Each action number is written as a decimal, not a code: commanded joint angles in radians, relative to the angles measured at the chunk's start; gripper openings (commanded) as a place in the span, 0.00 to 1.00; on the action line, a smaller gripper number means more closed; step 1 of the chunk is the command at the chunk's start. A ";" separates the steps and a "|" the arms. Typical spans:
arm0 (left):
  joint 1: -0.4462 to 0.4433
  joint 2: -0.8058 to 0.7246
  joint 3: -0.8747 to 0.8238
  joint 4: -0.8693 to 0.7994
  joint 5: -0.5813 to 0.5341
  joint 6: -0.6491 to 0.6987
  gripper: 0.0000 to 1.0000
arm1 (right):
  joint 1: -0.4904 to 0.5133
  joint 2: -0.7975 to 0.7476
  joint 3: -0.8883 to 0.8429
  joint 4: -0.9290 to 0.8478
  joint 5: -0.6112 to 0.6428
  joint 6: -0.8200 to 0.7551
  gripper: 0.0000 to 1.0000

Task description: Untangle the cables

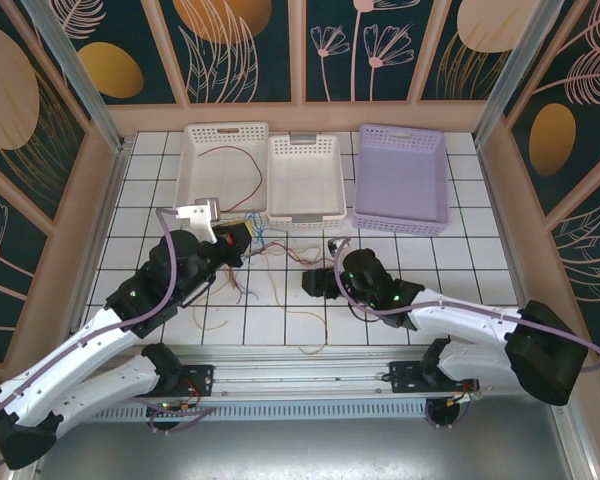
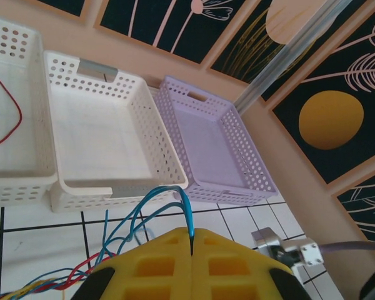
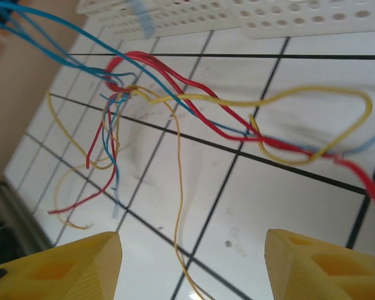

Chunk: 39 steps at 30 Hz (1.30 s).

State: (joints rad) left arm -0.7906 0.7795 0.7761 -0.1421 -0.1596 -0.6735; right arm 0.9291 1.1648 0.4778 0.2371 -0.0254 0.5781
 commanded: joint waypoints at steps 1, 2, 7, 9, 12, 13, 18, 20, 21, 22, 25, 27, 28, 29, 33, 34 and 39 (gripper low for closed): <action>0.005 -0.018 0.003 0.046 0.022 -0.005 0.00 | -0.004 0.029 0.041 -0.001 0.130 0.015 0.62; 0.004 -0.020 0.006 0.045 0.021 -0.006 0.00 | -0.004 0.031 0.043 -0.022 0.157 0.019 0.62; 0.004 -0.002 0.023 0.047 0.041 -0.006 0.00 | -0.001 -0.043 -0.018 -0.014 0.213 0.040 0.63; 0.004 0.011 0.019 0.060 0.056 -0.011 0.00 | -0.004 -0.056 -0.037 0.013 0.229 0.032 0.64; 0.005 0.023 0.011 0.082 0.075 -0.023 0.00 | -0.015 -0.029 -0.042 0.073 0.224 0.016 0.64; 0.004 0.024 0.010 0.088 0.080 -0.027 0.00 | -0.021 -0.015 -0.039 0.092 0.204 0.011 0.65; 0.004 0.023 0.024 0.085 0.088 -0.035 0.00 | -0.038 0.065 -0.013 0.131 0.134 0.030 0.64; 0.005 0.022 0.030 0.077 0.092 -0.035 0.00 | -0.035 0.070 -0.021 0.139 0.122 0.037 0.64; 0.005 0.022 0.031 0.074 0.092 -0.036 0.00 | -0.032 0.063 -0.036 0.156 0.113 0.042 0.64; 0.004 0.021 0.031 0.073 0.094 -0.035 0.00 | -0.032 0.056 -0.050 0.171 0.101 0.046 0.64; 0.005 0.023 0.023 0.080 0.101 -0.042 0.00 | -0.032 0.042 -0.084 0.201 0.061 0.056 0.64; 0.004 0.023 0.015 0.088 0.101 -0.043 0.00 | -0.032 0.056 -0.091 0.207 0.045 0.062 0.64; 0.004 0.023 0.012 0.093 0.102 -0.045 0.00 | -0.031 0.068 -0.093 0.209 0.019 0.067 0.63; 0.004 0.025 0.011 0.096 0.102 -0.046 0.00 | -0.031 0.082 -0.091 0.212 0.001 0.073 0.63; 0.004 0.031 0.011 0.104 0.104 -0.047 0.00 | -0.028 0.119 -0.098 0.216 -0.008 0.094 0.61; 0.004 0.032 0.010 0.106 0.106 -0.046 0.00 | -0.027 0.126 -0.099 0.221 -0.008 0.097 0.60; 0.005 0.032 0.005 0.113 0.111 -0.049 0.00 | -0.027 0.166 -0.083 0.237 -0.012 0.102 0.47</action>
State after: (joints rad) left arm -0.7906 0.8127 0.7761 -0.0860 -0.0620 -0.7120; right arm 0.8967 1.3132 0.3962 0.4271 -0.0238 0.6647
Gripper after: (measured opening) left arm 0.061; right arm 0.486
